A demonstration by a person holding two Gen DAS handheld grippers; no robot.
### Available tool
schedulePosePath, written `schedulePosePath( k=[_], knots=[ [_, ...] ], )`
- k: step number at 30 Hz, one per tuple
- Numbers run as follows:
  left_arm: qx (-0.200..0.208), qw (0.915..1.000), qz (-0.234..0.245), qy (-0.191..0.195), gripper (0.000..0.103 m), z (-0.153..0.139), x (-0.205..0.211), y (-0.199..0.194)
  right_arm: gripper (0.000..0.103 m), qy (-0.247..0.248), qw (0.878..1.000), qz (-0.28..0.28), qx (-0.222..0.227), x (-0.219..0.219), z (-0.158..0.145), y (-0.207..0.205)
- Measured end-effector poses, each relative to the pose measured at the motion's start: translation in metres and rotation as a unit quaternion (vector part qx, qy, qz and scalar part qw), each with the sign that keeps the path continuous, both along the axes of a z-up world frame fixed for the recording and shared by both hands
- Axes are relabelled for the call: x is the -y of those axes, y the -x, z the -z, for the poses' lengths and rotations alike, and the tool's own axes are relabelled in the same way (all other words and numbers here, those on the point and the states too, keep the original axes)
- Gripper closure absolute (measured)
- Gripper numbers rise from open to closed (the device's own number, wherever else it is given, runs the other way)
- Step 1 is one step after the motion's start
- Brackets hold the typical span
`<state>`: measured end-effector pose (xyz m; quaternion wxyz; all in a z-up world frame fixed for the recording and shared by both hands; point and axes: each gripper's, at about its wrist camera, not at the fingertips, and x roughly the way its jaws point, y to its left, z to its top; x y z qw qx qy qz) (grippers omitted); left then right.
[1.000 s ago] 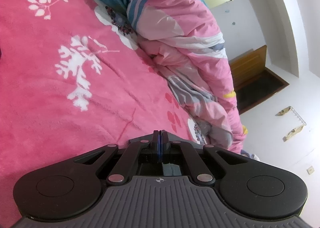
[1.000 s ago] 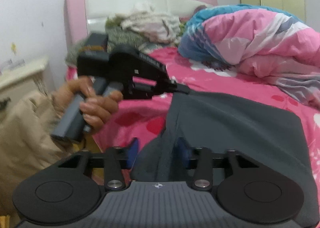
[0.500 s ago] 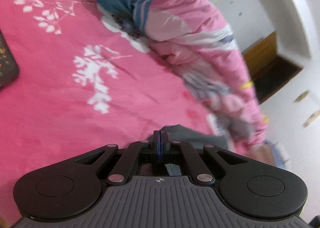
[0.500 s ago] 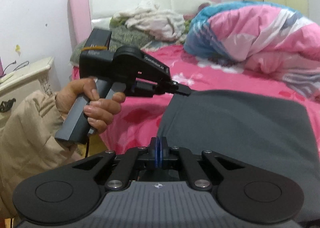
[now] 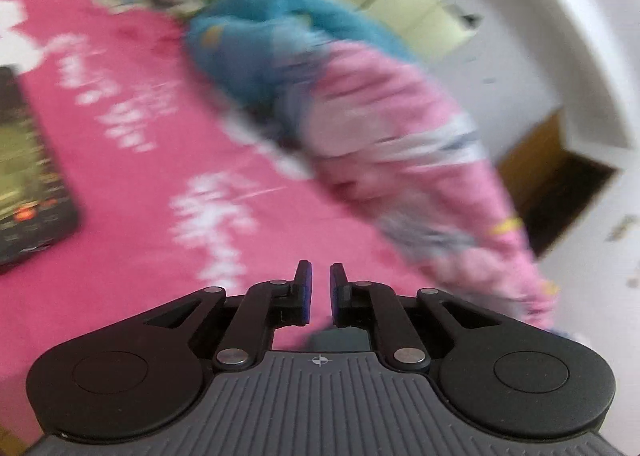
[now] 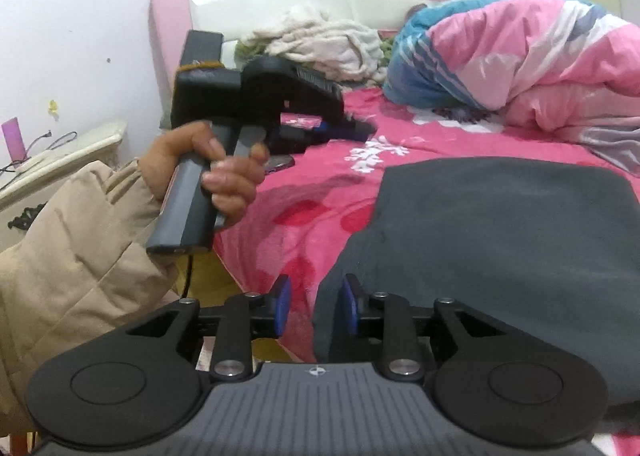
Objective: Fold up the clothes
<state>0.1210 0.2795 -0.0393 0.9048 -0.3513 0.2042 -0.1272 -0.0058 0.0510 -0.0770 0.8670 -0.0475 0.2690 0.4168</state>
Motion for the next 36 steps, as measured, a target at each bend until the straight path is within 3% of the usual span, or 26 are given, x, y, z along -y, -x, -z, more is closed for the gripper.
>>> schedulePosePath(
  k=[4, 7, 9, 12, 16, 18, 24, 27, 28, 29, 33, 36],
  knots=[
    [0.042, 0.9957, 0.081, -0.019, 0.094, -0.015, 0.041, 0.007, 0.074, -0.029, 1.000, 0.009, 0.002, 0.032, -0.016, 0.008],
    [0.029, 0.9897, 0.134, -0.041, 0.094, -0.011, 0.077, 0.004, 0.074, -0.059, 0.997, 0.053, -0.010, 0.084, -0.028, 0.010],
    [0.009, 0.9852, 0.153, -0.076, 0.094, -0.006, 0.100, -0.001, 0.074, -0.081, 0.991, 0.104, -0.024, 0.124, -0.034, 0.008],
    [-0.028, 0.9802, 0.164, -0.108, 0.094, 0.005, 0.120, -0.009, 0.073, -0.118, 0.972, 0.195, -0.053, 0.183, -0.035, -0.001],
    [-0.054, 0.9782, 0.156, -0.126, 0.094, 0.021, 0.123, -0.011, 0.073, -0.211, 0.927, 0.280, -0.134, 0.241, -0.020, -0.023],
    [-0.052, 0.9784, 0.157, -0.124, 0.094, 0.026, 0.120, -0.008, 0.073, -0.239, 0.909, 0.296, -0.169, 0.252, -0.008, -0.035],
    [-0.052, 0.9753, 0.165, -0.137, 0.092, 0.034, 0.124, -0.011, 0.070, -0.271, 0.875, 0.304, -0.264, 0.254, 0.029, -0.063],
    [-0.051, 0.9756, 0.167, -0.132, 0.092, 0.035, 0.122, -0.011, 0.081, -0.278, 0.868, 0.296, -0.287, 0.251, 0.041, -0.066],
    [-0.052, 0.9758, 0.168, -0.130, 0.092, 0.035, 0.122, -0.011, 0.091, -0.279, 0.867, 0.294, -0.290, 0.251, 0.041, -0.064],
    [-0.052, 0.9759, 0.168, -0.129, 0.092, 0.036, 0.121, -0.012, 0.093, -0.280, 0.866, 0.295, -0.292, 0.251, 0.041, -0.062],
    [-0.053, 0.9756, 0.170, -0.128, 0.092, 0.036, 0.122, -0.012, 0.094, -0.291, 0.862, 0.300, -0.289, 0.249, 0.037, -0.047],
    [-0.055, 0.9756, 0.171, -0.127, 0.092, 0.036, 0.122, -0.013, 0.094, -0.283, 0.853, 0.318, -0.301, 0.250, 0.052, -0.042]
  ],
)
